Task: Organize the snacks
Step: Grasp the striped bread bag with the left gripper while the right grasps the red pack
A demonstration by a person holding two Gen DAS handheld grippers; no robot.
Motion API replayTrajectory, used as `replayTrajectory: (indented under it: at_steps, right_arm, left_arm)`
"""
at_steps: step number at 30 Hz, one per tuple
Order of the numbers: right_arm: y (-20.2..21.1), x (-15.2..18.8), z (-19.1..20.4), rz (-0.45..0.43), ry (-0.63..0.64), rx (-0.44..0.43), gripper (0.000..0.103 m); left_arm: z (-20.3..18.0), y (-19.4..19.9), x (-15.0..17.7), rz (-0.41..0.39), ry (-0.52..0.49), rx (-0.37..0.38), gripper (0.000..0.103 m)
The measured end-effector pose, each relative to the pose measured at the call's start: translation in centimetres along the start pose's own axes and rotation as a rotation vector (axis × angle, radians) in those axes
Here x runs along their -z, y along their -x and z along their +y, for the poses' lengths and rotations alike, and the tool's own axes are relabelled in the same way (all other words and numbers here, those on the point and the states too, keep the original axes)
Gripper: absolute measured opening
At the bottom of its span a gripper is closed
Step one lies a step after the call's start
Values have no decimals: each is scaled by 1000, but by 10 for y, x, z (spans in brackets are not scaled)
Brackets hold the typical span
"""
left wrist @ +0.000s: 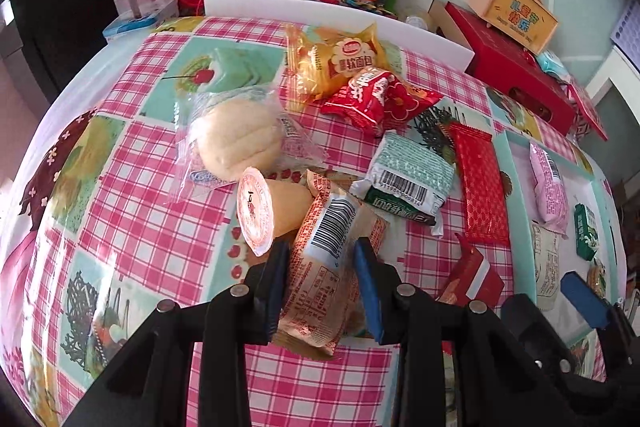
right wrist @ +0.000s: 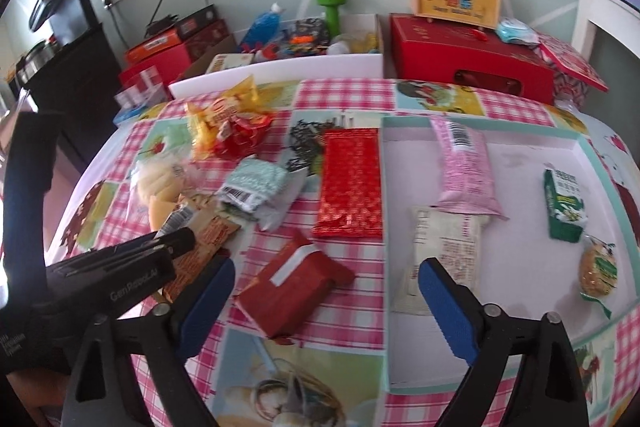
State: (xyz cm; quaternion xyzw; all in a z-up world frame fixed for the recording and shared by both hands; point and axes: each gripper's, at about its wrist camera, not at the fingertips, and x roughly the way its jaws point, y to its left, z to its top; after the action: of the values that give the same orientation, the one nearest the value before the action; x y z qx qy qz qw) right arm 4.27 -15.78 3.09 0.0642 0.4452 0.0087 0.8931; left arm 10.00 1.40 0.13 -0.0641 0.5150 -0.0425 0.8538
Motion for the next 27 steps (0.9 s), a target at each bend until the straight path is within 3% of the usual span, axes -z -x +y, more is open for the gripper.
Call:
replayTrajectory:
  at_steps: [3, 13, 25, 27]
  right_arm:
    - [-6, 2, 8, 10, 23, -8, 83]
    - [-37, 13, 24, 93, 60, 18, 80]
    - [-33, 17, 24, 145, 104, 72, 75]
    - [-30, 17, 24, 145, 123, 83, 69]
  left_arm:
    - [2, 0, -1, 3, 11, 10, 35]
    - [2, 0, 0, 4, 12, 14, 35]
    - [-2, 2, 1, 11, -7, 10, 35]
    - [-4, 2, 2, 13, -14, 8, 36]
